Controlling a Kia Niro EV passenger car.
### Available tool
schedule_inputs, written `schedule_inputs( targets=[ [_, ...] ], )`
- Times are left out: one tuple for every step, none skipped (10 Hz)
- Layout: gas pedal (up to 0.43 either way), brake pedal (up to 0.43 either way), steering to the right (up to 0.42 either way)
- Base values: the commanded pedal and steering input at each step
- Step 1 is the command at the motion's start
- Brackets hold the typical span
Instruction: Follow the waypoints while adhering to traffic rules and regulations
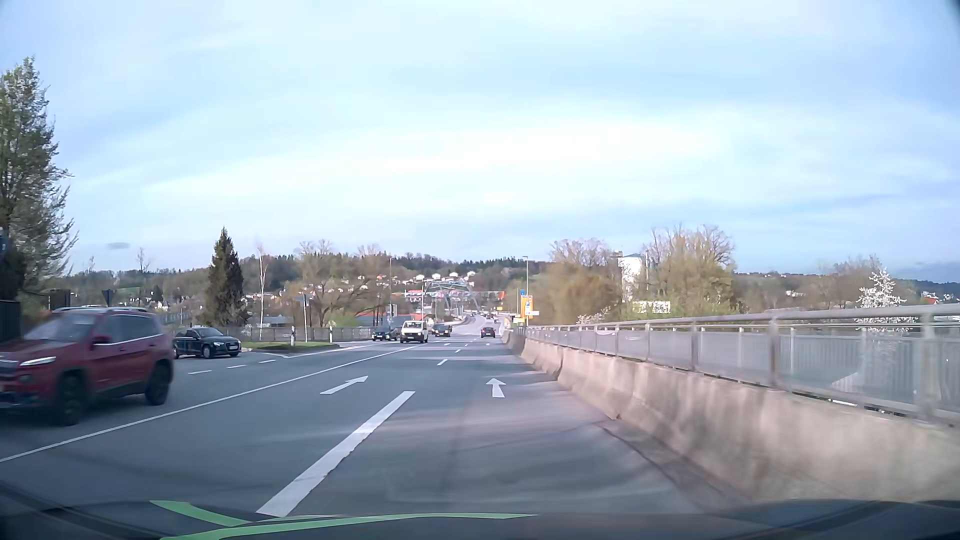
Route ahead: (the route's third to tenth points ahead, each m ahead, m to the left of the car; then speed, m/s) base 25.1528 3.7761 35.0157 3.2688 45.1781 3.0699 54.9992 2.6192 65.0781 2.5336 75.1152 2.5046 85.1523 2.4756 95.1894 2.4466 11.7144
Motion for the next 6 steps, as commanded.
schedule_inputs(
  targets=[
    [0.118, 0.0, 0.002],
    [0.11, 0.0, 0.002],
    [0.087, 0.0, 0.002],
    [0.059, 0.0, 0.002],
    [0.039, 0.0, 0.002],
    [0.02, 0.0, 0.001]
  ],
)
